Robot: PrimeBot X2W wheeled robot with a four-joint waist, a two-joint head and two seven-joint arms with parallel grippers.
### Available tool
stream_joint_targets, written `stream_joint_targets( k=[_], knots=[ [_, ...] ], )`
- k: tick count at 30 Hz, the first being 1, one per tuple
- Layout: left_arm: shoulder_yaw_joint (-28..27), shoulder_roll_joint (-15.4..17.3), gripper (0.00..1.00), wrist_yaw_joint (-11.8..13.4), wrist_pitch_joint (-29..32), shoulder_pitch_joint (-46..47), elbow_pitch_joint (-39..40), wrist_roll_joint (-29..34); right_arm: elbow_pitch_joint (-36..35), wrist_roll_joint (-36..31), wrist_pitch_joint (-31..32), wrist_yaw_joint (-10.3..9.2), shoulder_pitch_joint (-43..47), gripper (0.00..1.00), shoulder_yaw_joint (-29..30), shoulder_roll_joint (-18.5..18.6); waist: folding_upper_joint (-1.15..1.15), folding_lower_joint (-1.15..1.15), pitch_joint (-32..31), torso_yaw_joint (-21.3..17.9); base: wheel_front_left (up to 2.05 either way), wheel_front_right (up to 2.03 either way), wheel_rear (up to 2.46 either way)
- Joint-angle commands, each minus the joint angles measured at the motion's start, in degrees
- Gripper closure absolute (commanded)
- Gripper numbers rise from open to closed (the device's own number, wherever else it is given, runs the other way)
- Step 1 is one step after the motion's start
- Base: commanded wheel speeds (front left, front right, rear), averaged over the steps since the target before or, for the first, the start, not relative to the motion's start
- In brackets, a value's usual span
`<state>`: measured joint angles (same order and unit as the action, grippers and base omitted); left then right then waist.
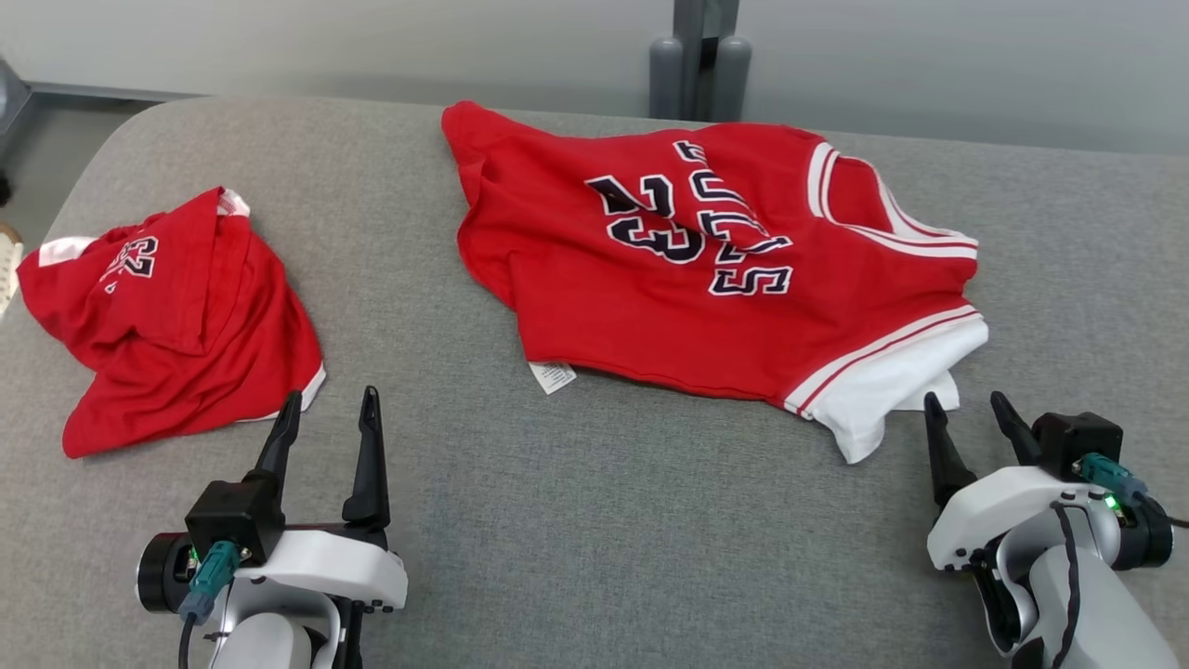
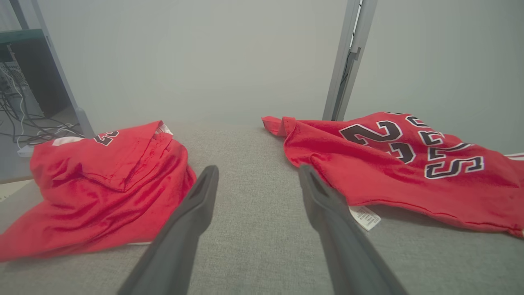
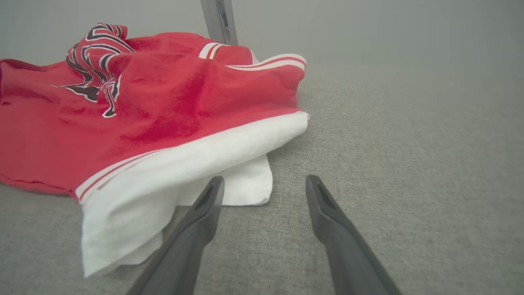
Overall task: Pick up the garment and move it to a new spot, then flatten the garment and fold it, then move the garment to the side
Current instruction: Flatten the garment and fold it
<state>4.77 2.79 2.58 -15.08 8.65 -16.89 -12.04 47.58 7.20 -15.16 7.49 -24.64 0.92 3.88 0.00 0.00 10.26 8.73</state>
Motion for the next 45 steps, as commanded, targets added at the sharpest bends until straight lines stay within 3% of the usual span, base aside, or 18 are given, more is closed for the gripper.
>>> stream_joint_targets(
  k=[1, 9, 10, 11, 12, 13, 21, 34, 43, 44, 45],
  knots=[
    [-0.1, 0.2, 0.00, 0.3, 0.0, 1.0, 0.1, 0.1, 0.8, 0.5, -0.1, 0.01, -1.0, 0.00, 0.1, 0.3, 0.00, 0.00, 0.6, 0.6, 0.00, 0.00, 0.00],
    [-0.5, 0.2, 0.00, 1.2, 0.0, 1.6, 0.7, -1.4, 4.8, 0.9, -0.1, 0.01, -3.1, 0.00, 1.5, 0.2, 0.00, 0.00, 1.7, 1.9, 0.00, 0.00, 0.00],
    [-0.5, 0.2, 0.00, 1.3, 0.0, 1.5, 0.7, -1.4, 5.2, 1.1, -0.1, 0.01, -3.1, 0.15, 1.5, 0.2, 0.00, 0.00, 1.8, 2.0, 0.00, 0.00, 0.00],
    [-0.6, 0.2, 0.00, 1.3, 0.0, 1.6, 0.8, -1.4, 5.7, 1.3, -0.1, 0.01, -3.1, 0.57, 1.4, 0.1, 0.00, 0.00, 1.8, 2.1, 0.00, 0.00, 0.00],
    [-0.7, 0.2, 0.00, 1.2, 0.0, 1.6, 0.8, -1.3, 6.0, 1.4, -0.1, 0.01, -3.2, 0.91, 1.2, 0.1, 0.00, 0.00, 1.9, 2.2, 0.00, 0.00, 0.00],
    [-0.8, 0.2, 0.00, 1.3, 0.0, 1.6, 0.8, -1.2, 6.0, 1.6, -0.1, 0.01, -3.5, 1.00, 1.2, 0.1, 0.00, 0.00, 1.9, 2.2, 0.00, 0.00, 0.00],
    [-1.0, 0.2, 0.00, 1.5, 0.0, 1.0, 0.4, -1.5, 1.5, 1.8, -0.1, 0.01, -2.0, 1.00, 2.2, 0.7, 0.00, 0.00, 0.8, 1.3, 0.00, 0.00, 0.00],
    [0.0, 0.2, 0.00, 1.6, 0.0, 0.3, -0.9, -2.3, -4.8, -4.1, -0.1, 0.00, 1.9, 1.00, 14.3, 3.7, 0.00, 0.00, -2.6, -3.5, 0.00, 0.00, 0.00],
    [1.0, 0.2, 0.00, 2.1, 0.0, 0.2, -1.3, -3.1, -4.1, -7.1, -0.1, 0.00, 2.3, 1.00, 17.0, 3.1, 0.00, 0.00, -3.4, -4.8, 0.00, 0.00, 0.00],
    [1.1, 0.2, 0.00, 2.1, 0.0, 0.1, -1.3, -3.2, -3.6, -7.5, -0.1, 0.00, 2.2, 0.19, 17.0, 3.0, 0.00, 0.00, -3.5, -4.9, 0.00, 0.00, 0.00],
    [1.2, 0.2, 0.00, 2.2, 0.0, 0.0, -1.3, -3.3, -2.6, -7.6, -0.1, 0.00, 2.2, 0.00, 17.2, 2.7, 0.00, 0.00, -3.6, -5.1, 0.00, 0.00, 0.00]
  ],
)
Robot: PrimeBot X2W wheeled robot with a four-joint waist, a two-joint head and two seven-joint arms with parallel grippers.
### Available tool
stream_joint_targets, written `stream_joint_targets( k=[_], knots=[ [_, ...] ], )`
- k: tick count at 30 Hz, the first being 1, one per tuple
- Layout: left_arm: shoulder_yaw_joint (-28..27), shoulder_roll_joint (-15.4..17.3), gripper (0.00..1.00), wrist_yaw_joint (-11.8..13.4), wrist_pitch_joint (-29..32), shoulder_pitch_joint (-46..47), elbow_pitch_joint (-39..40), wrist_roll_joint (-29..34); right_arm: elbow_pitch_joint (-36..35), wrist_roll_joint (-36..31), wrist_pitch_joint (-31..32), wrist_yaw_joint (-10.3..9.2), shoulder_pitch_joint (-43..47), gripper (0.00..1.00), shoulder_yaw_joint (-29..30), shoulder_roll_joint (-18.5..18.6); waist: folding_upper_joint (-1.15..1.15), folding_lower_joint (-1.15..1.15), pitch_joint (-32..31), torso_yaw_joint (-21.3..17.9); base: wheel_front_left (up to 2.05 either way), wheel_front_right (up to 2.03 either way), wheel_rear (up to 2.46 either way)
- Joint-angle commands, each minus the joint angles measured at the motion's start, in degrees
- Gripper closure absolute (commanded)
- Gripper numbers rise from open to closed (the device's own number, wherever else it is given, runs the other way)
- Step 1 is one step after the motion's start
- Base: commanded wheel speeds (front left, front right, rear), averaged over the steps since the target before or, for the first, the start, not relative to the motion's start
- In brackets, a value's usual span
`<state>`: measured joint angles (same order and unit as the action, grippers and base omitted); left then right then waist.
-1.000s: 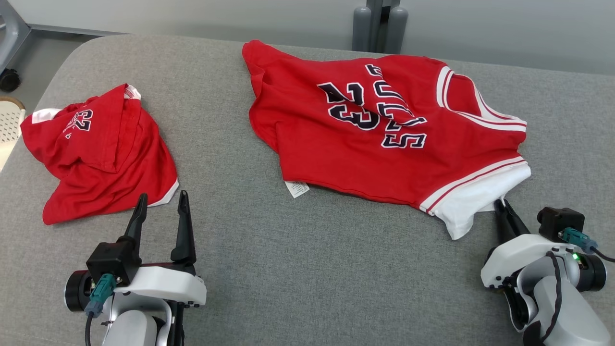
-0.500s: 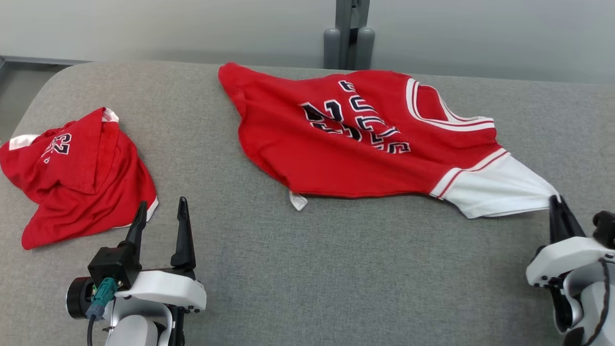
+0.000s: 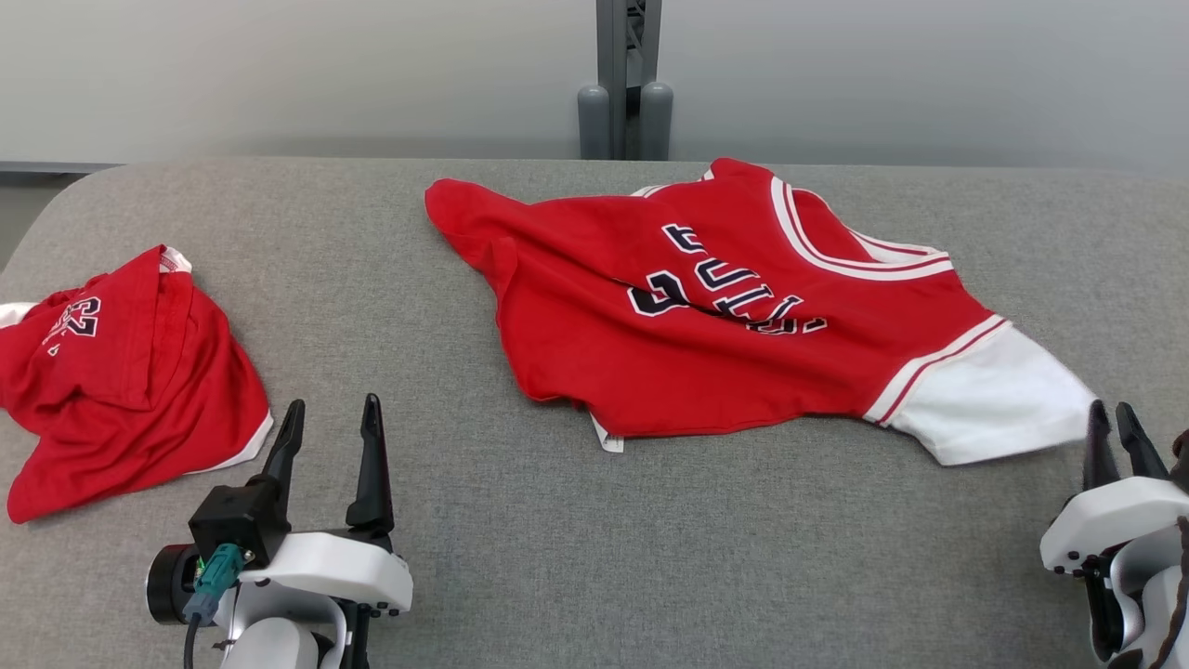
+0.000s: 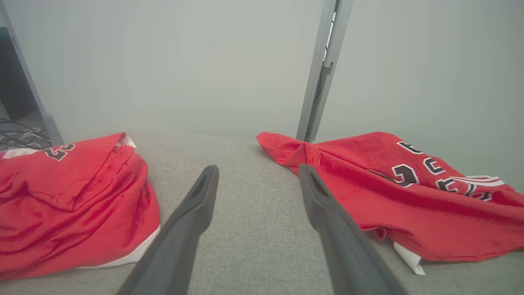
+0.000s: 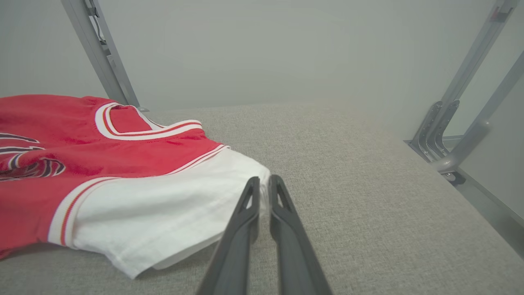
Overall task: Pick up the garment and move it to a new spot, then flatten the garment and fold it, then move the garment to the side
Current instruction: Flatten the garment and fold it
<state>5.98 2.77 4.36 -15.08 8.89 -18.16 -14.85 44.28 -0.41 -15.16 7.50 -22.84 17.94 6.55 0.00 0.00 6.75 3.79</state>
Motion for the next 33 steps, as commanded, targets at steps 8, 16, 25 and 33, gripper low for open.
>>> stream_joint_targets(
  k=[8, 16, 25, 33],
  knots=[
    [0.0, 0.2, 0.00, 0.3, 0.0, -1.0, -0.4, -0.5, 0.3, -2.5, -0.1, -0.01, -0.5, 0.00, 0.7, -0.7, 0.00, 0.00, -1.8, -1.3, 0.00, 0.00, 0.00],
    [-0.3, 0.2, 0.00, -0.3, 0.0, -1.5, 0.4, -0.7, -15.8, 4.7, -0.1, -0.01, 4.7, 0.00, -10.2, -2.5, 0.00, 0.00, -3.3, -2.4, 0.00, 0.00, 0.00],
    [-0.2, 0.2, 0.00, -1.5, 0.0, -1.2, -0.6, -2.2, -24.5, 8.9, -0.1, -0.01, 12.7, 0.00, -18.7, -1.0, 0.00, 0.00, -3.0, -3.6, 0.00, 0.00, 0.00],
    [4.5, 0.2, 0.00, -6.3, 0.0, 3.6, -9.7, -6.9, -25.6, 9.4, -0.1, -0.01, 10.8, 0.00, -20.7, -1.0, 0.00, 0.00, 0.5, -5.4, 0.00, 0.00, 0.00]
  ],
)
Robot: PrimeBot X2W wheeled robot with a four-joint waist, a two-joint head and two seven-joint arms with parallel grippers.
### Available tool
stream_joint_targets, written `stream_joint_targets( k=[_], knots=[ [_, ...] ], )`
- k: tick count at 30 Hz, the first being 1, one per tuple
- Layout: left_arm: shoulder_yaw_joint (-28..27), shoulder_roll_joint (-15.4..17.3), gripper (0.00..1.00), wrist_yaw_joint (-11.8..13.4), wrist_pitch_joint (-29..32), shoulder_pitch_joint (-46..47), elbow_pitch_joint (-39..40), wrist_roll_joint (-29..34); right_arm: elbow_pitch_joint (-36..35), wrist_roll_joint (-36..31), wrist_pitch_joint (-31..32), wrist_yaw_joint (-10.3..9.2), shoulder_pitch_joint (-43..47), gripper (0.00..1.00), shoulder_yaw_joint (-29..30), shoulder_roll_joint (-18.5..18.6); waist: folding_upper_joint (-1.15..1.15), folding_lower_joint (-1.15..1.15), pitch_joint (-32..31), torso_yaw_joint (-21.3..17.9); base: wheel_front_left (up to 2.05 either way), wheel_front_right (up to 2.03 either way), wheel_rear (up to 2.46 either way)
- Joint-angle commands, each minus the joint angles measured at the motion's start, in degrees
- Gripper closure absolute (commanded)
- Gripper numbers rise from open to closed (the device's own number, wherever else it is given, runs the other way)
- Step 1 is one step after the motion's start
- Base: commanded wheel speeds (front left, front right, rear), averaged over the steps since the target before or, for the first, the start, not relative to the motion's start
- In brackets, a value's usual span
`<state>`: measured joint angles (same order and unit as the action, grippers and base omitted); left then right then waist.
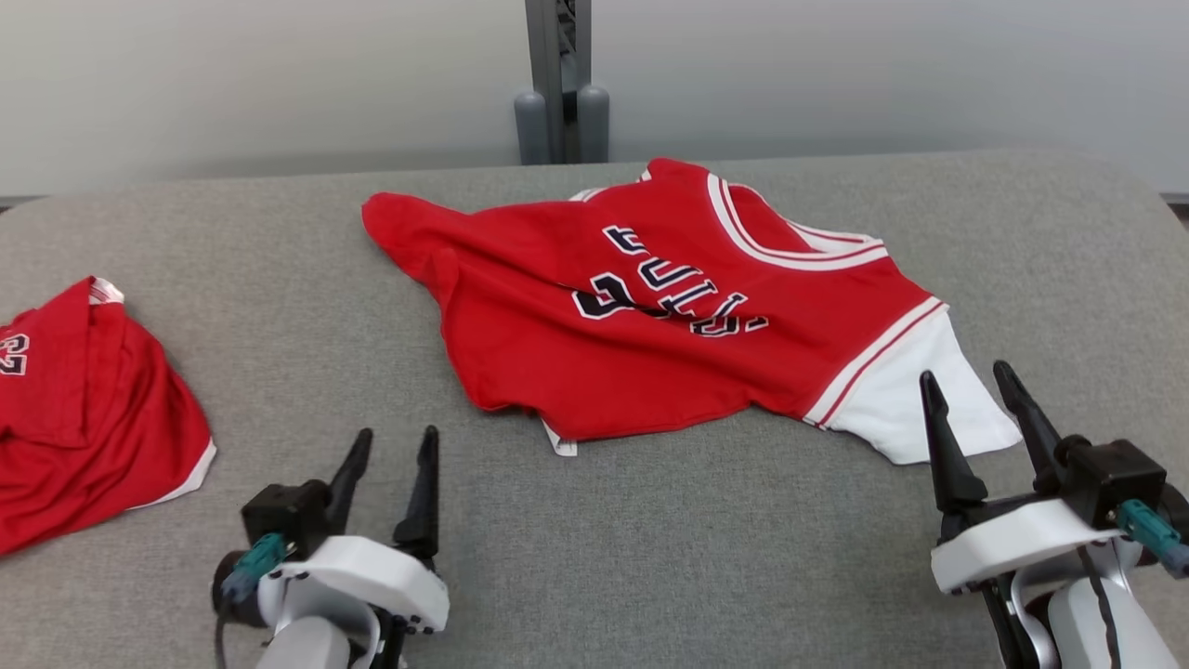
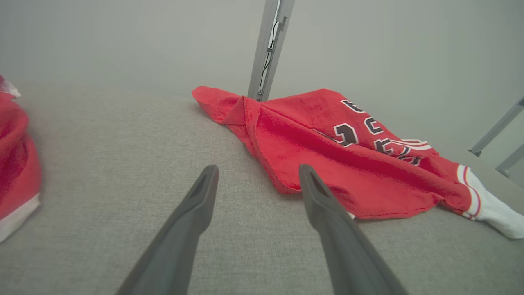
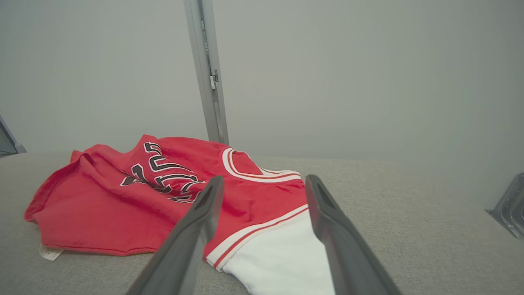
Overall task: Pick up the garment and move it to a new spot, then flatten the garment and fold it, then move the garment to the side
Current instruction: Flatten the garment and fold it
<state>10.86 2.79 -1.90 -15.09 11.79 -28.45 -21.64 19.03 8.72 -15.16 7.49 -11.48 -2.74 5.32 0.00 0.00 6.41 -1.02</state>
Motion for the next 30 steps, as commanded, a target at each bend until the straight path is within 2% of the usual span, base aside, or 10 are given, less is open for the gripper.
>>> stream_joint_targets(
  k=[1, 5, 12, 14, 17, 24, 25, 26, 30],
  knots=[
    [0.8, 0.2, 0.00, -0.8, 0.0, 1.8, -1.7, -0.7, -0.3, 0.4, -0.1, 0.00, -0.7, 0.00, -0.2, 0.3, 0.00, 0.00, 1.5, -0.9, 0.00, 0.00, 0.00],
    [5.4, 0.3, 0.00, -2.3, 1.9, 7.9, -10.7, -0.7, 0.2, 1.1, -0.1, 0.01, -1.9, 0.00, 0.0, 0.2, 0.00, 0.00, 3.2, -2.0, 0.00, 0.00, 0.00],
    [7.2, 0.2, 0.00, -2.3, 2.0, 15.3, -19.6, -6.1, 0.3, 1.3, -0.1, 0.01, -3.8, 0.00, -0.5, 0.0, 0.00, 0.00, 5.3, -3.7, 0.00, 0.00, 0.00],
    [7.2, 0.2, 0.00, -2.7, 2.1, 16.7, -21.5, -8.5, 0.2, 1.0, -0.1, 0.01, -4.0, 0.00, -0.5, -0.2, 0.00, 0.00, 5.7, -4.2, 0.00, 0.00, 0.00],
    [6.8, 0.2, 0.00, -4.1, 2.8, 18.0, -22.7, -15.6, 0.2, 0.9, -0.1, 0.01, -4.1, 0.00, -0.4, -0.2, 0.00, 0.00, 6.2, -4.6, 0.00, 0.00, 0.00],
    [10.2, 0.2, 0.00, -5.2, 2.6, 20.9, -25.5, -22.3, 0.3, 0.6, -0.1, 0.01, -4.4, 0.00, 0.1, -0.4, 0.00, 0.00, 7.1, -4.7, 0.00, 0.00, 0.00],
    [10.8, 0.1, 0.45, -5.2, 2.4, 21.1, -25.8, -22.8, 0.4, 0.6, -0.1, 0.01, -4.4, 0.00, 0.3, -0.4, 0.00, 0.00, 7.2, -4.7, 0.00, 0.00, 0.00],
    [11.4, 0.1, 1.00, -5.2, 2.3, 21.6, -26.0, -23.0, 0.5, 0.5, -0.1, 0.01, -4.4, 0.00, 0.4, -0.4, 0.00, 0.00, 7.3, -4.6, 0.00, 0.00, 0.00],
    [12.6, 0.2, 1.00, -5.5, 1.3, 22.9, -26.8, -24.2, 0.9, 0.1, -0.1, 0.01, -4.4, 0.00, 0.6, -0.5, 0.00, 0.00, 7.2, -4.4, 0.00, 0.00, 0.00]
  ],
)
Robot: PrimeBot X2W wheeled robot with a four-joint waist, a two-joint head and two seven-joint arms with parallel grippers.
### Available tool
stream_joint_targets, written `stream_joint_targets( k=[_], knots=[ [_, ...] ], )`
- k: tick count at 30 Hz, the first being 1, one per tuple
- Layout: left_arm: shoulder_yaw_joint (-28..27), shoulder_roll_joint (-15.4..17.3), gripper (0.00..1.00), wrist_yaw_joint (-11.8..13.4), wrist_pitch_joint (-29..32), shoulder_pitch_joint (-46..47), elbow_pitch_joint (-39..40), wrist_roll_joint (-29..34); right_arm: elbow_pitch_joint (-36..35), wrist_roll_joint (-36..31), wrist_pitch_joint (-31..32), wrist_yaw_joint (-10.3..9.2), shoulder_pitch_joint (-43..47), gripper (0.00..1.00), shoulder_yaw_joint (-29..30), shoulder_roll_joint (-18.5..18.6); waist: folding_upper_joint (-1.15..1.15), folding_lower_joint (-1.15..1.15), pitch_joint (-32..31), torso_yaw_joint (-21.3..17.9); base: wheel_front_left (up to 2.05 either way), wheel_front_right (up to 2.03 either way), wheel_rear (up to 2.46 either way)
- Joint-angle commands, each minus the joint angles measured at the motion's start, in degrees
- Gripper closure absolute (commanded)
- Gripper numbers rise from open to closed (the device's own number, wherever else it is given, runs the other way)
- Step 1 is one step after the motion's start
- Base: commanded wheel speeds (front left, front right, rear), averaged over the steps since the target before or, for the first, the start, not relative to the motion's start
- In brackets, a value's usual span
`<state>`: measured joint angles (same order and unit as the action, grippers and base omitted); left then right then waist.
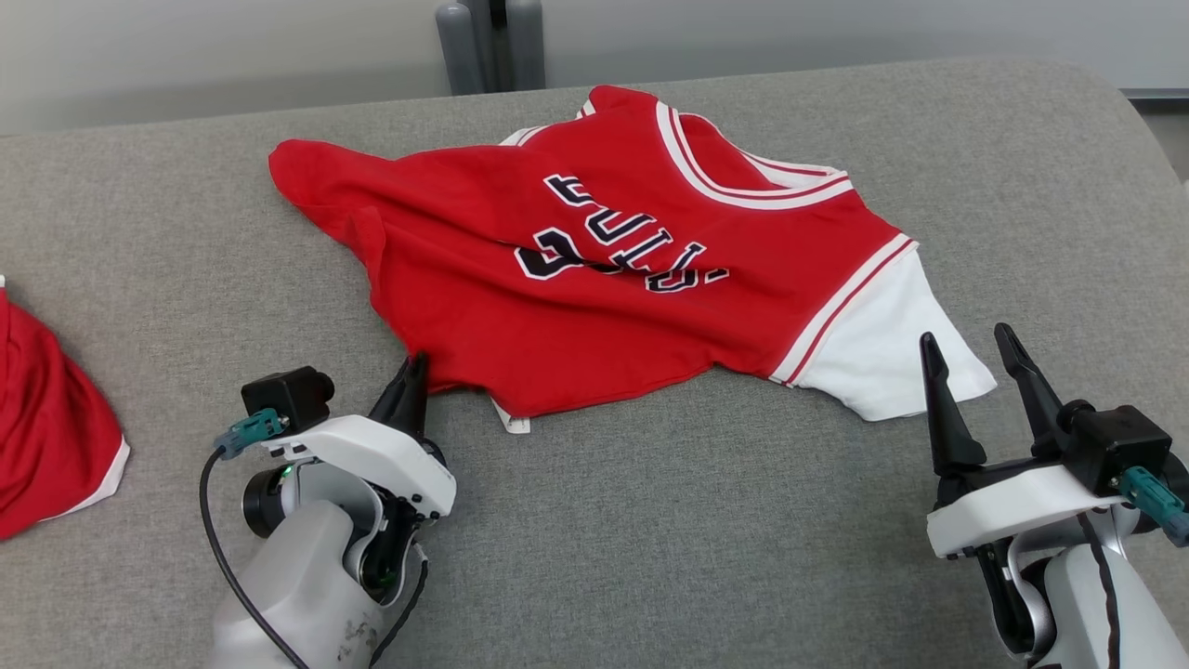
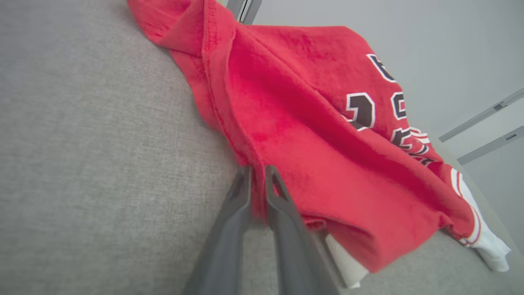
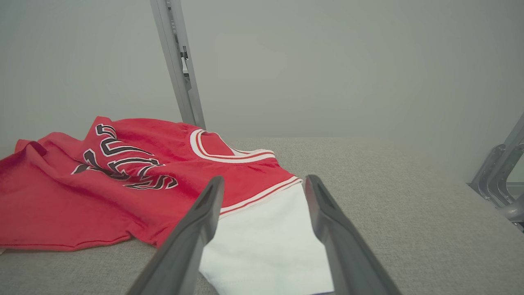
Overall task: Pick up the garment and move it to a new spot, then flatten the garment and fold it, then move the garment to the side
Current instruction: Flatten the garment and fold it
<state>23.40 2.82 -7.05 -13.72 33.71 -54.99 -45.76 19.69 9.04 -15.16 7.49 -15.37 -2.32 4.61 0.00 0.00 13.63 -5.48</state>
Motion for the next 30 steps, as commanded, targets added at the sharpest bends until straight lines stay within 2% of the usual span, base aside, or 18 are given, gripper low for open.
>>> stream_joint_targets(
  k=[1, 5, 12, 19, 23, 26, 30],
  knots=[
    [0.0, 0.1, 1.00, -0.3, -0.5, 1.2, -0.2, -0.2, 0.4, -0.3, -0.1, 0.01, -0.5, 0.00, 0.3, 0.2, 0.00, 0.00, -0.2, 0.2, 0.00, 0.00, 0.00],
    [-0.9, 1.1, 1.00, -0.4, -1.4, 1.7, 1.0, 1.3, 0.8, -0.8, -0.1, 0.01, 0.2, 0.00, 0.8, 0.1, 0.00, 0.00, -1.4, 0.9, 0.00, 0.00, 0.00],
    [-4.2, 3.1, 1.00, -0.5, -1.4, -1.0, 7.9, 5.1, 0.9, -1.2, -0.1, 0.01, 1.3, 0.00, 1.1, -0.2, 0.00, 0.00, -3.9, 2.1, 0.00, 0.00, 0.00],
    [-2.7, 4.7, 1.00, -0.5, -0.9, -1.9, 10.9, 7.0, 1.1, -1.2, -0.1, 0.01, 1.8, 0.00, 1.2, -0.6, 0.00, 0.00, -5.4, 2.8, 0.00, 0.00, 0.00],
    [-0.7, 6.2, 1.00, -0.5, 3.1, -1.7, 12.4, 8.2, 1.1, -1.2, -0.1, 0.01, 2.3, 0.00, 1.2, -0.9, 0.00, 0.00, -5.8, 2.9, 0.00, 0.00, 0.00],
    [1.0, 7.4, 1.00, 0.5, 7.4, -0.9, 12.9, 9.4, 0.8, -0.9, -0.1, 0.01, 2.0, 0.00, 0.8, -1.1, 0.00, 0.00, -5.1, 2.2, 0.00, 0.00, 0.00],
    [2.1, 8.8, 1.00, 2.3, 9.9, 1.8, 12.5, 11.3, 0.5, -0.6, -0.1, 0.00, 0.4, 0.00, -0.3, -1.3, 0.00, 0.00, -3.1, 0.5, 0.00, 0.00, 0.00]
  ],
)
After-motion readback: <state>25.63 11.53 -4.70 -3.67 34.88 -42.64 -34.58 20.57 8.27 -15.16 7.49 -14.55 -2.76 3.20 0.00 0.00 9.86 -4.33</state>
